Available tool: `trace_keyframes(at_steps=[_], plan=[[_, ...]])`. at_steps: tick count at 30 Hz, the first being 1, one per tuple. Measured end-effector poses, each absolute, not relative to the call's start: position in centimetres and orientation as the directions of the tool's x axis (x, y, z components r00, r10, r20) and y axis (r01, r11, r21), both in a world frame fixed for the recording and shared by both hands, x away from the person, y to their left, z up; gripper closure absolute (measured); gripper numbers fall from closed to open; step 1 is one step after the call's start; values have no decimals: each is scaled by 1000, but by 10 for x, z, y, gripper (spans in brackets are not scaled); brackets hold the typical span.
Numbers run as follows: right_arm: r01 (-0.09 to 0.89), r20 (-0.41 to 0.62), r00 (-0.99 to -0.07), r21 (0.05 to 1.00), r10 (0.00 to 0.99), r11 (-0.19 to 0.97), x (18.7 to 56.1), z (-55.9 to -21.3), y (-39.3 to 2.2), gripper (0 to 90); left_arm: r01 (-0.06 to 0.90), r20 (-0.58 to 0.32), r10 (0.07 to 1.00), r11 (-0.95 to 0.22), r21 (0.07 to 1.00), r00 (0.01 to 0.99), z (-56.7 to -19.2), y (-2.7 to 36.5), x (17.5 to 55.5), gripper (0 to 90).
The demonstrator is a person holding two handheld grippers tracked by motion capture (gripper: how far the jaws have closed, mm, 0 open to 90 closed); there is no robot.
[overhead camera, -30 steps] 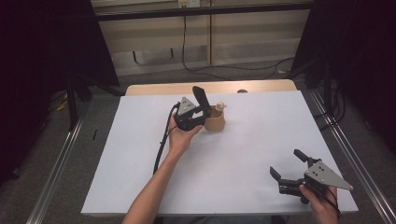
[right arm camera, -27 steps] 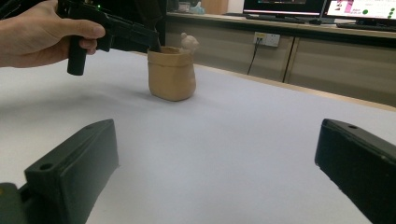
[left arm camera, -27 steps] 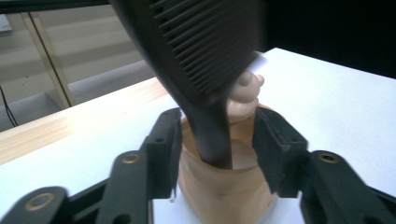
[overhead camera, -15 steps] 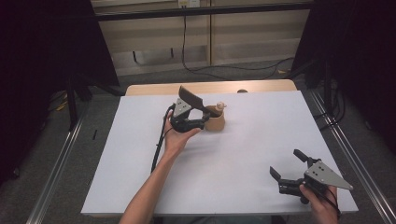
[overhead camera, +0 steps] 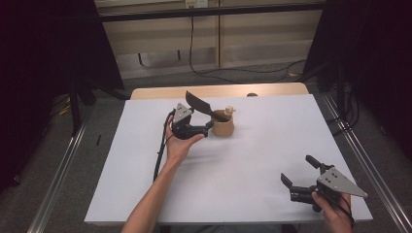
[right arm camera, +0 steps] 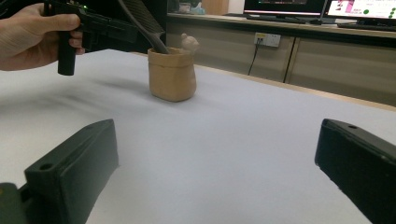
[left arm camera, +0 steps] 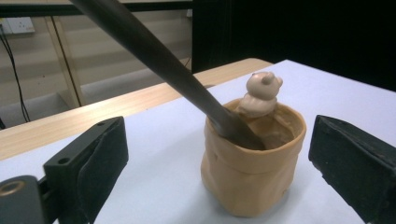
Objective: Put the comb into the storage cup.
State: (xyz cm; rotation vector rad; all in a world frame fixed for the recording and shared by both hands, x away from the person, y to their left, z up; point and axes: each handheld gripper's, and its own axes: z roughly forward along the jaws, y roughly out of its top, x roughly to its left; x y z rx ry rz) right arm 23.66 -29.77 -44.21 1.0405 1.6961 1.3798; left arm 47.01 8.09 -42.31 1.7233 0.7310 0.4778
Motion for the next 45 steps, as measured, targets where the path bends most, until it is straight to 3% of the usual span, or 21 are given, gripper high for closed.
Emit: trace_keyframes(at_steps=[9, 14, 22, 45], plan=[[148, -33, -426, 983, 904, 105, 236, -443, -300, 0, 229, -86, 678, -123, 966, 730, -417, 92, 464, 38], [149, -34, -423, 983, 906, 107, 237, -443, -300, 0, 187, -20, 677, -174, 967, 736, -417, 92, 461, 41], [157, -22, -408, 983, 913, 94, 239, -444, -300, 0, 154, 5, 689, -169, 974, 725, -415, 97, 452, 38], [148, -38, -416, 983, 909, 109, 240, -443, -296, 0, 124, 4, 730, -121, 985, 683, -415, 132, 422, 38]])
